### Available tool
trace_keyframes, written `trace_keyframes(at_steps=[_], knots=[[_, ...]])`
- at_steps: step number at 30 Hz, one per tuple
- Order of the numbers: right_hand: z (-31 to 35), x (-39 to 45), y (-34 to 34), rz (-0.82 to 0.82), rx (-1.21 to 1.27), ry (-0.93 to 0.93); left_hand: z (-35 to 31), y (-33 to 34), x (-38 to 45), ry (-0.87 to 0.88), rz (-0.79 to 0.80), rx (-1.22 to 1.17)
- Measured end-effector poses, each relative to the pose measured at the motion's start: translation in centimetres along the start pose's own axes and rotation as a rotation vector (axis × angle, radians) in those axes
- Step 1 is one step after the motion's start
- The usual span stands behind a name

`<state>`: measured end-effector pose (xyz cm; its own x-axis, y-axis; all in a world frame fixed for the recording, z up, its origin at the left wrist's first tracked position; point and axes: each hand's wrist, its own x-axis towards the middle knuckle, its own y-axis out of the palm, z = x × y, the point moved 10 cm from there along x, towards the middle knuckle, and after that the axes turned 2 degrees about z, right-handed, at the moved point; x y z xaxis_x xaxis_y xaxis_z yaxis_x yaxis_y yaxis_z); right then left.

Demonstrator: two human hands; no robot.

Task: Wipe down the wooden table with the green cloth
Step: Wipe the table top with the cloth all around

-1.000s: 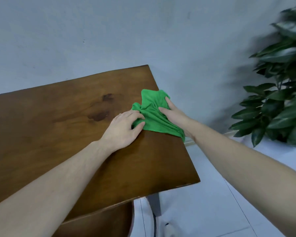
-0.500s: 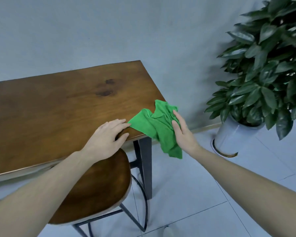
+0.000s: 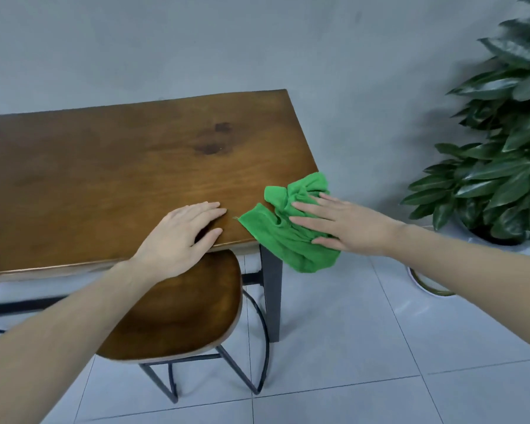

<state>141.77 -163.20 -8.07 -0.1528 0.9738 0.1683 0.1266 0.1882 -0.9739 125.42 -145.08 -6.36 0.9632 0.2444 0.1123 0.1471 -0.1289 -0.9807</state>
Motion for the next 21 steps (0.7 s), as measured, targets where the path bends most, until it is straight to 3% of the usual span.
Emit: trace_keyframes(at_steps=[9, 14, 21], knots=[[2.3, 3.5, 0.8, 0.087, -0.05, 0.01, 2.9, -1.4, -2.2, -0.237, -0.116, -0.041], [7.0, 9.2, 0.7, 0.115, -0.032, 0.004, 3.9, -1.7, -3.4, -0.299, -0.153, -0.047], [7.6, 8.7, -0.5, 0.001, 0.015, -0.047, 4.2, -2.1, -3.4, -0.358, -0.157, -0.131]])
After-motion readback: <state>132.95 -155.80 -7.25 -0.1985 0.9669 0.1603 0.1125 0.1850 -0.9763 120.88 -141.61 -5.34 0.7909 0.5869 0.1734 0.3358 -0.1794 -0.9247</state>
